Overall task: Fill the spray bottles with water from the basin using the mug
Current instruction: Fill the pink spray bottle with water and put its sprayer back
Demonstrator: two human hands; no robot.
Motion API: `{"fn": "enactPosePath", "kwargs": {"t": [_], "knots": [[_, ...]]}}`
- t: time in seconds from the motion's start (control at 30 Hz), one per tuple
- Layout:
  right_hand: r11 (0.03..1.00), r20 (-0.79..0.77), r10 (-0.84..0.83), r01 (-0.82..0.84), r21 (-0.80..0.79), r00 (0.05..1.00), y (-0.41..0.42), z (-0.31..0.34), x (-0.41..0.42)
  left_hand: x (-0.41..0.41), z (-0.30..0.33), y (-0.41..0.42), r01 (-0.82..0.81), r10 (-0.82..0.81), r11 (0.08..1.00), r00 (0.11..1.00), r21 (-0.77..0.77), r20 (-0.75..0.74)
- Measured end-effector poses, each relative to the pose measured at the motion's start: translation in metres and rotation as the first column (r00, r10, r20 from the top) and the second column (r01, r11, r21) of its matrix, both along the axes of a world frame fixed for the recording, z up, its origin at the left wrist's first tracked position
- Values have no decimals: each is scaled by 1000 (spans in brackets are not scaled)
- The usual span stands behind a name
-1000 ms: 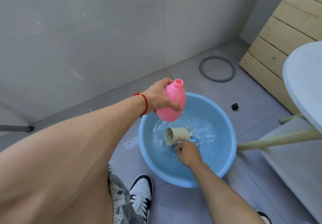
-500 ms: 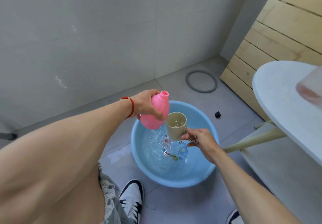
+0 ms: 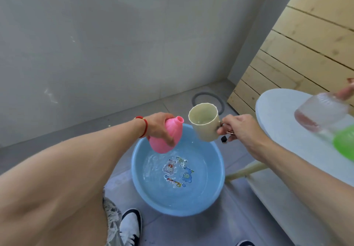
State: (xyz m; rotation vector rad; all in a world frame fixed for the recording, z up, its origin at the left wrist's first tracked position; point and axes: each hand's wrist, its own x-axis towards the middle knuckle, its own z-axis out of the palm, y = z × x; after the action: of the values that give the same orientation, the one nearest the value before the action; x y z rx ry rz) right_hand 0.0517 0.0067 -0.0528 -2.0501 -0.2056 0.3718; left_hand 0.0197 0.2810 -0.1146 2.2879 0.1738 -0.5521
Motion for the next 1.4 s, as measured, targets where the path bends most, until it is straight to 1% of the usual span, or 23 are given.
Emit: {"fn": "enactPosePath", "kwargs": {"t": [0.13, 0.2, 0.37, 0.5, 0.67, 0.77, 0.97, 1.4], "knots": [[995, 124, -40, 51, -87, 992, 2, 2, -5, 1, 0, -5, 35, -35, 999, 999, -11, 4], [987, 180, -29, 57, -153, 983, 5, 4, -6, 2, -1, -7, 51, -51, 999, 999, -8, 3], [969, 291, 6, 66, -238, 957, 12, 10, -5, 3, -3, -8, 84, -84, 996, 996, 12, -2], [957, 325, 16, 80, -279, 946, 14, 11, -4, 3, -4, -8, 87, -87, 996, 996, 12, -14], [923, 402, 86, 79, -377, 912, 19, 13, -8, 4, -4, -9, 91, -91, 996, 996, 7, -26], [912, 432, 105, 86, -401, 896, 19, 13, -8, 4, -5, -10, 94, -93, 996, 995, 13, -40], [900, 537, 148, 112, -422, 830, 18, 7, -7, 4, -6, -9, 101, -100, 995, 994, 11, -50], [882, 609, 242, 90, -462, 755, 19, 10, -12, 4, -8, -8, 136, -132, 990, 988, 38, -84]]}}
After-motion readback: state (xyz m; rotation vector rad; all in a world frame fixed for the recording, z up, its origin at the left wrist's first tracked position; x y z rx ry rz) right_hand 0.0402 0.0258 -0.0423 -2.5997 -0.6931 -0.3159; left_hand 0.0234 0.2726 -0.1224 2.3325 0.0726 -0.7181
